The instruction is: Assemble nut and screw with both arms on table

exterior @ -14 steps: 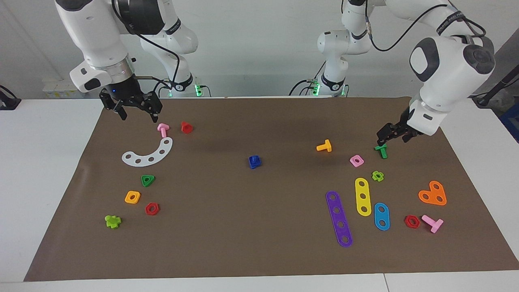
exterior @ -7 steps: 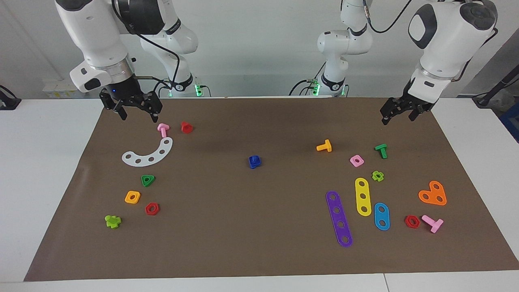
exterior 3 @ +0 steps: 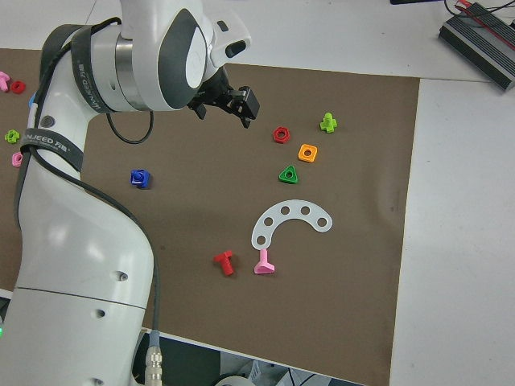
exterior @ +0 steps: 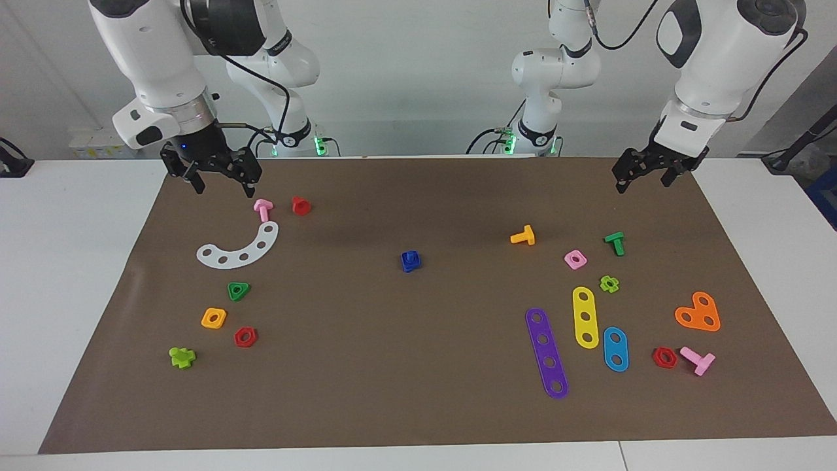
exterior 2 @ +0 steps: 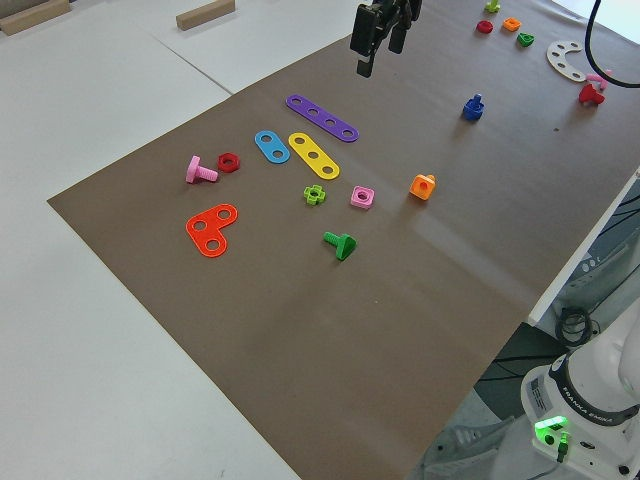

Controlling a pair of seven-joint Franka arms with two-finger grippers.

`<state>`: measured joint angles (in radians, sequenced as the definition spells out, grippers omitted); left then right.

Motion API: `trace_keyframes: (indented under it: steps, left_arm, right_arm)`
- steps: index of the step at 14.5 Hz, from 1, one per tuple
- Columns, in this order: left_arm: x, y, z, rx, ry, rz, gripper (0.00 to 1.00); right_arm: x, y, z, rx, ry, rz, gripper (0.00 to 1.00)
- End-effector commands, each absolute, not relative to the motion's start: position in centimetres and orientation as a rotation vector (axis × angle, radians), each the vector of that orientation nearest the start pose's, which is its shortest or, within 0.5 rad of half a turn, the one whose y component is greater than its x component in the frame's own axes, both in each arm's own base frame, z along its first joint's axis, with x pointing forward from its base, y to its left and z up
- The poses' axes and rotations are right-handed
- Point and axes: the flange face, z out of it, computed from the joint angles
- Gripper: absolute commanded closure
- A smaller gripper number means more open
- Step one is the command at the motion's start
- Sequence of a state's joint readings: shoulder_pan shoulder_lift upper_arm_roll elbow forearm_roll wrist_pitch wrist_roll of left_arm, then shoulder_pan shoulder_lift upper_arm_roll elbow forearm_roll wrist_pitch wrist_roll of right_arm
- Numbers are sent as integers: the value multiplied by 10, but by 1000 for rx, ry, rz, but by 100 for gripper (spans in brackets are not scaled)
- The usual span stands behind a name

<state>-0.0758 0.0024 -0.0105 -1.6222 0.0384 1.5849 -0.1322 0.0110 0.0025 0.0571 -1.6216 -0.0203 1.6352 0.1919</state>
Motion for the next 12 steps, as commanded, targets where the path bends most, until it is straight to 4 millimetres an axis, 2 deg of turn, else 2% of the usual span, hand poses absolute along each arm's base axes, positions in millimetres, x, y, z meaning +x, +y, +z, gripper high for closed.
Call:
trace_keyframes:
  steps: [1,5,7,12]
  left_arm:
    - [557,-42,604,-3095,-61,21,0]
    - [557,-42,604,-3136,-65,23,0]
    - [557,-41,603,-3148,42,27,0]
    - [558,-42,604,-3171,32,13,0]
  right_arm:
    - [554,35,605,-3133,214,-34,0]
    - [553,36,605,-3133,212,-31,0]
    - [553,36,605,-3133,212,-31,0]
    - [553,35,605,-3133,214,-31,0]
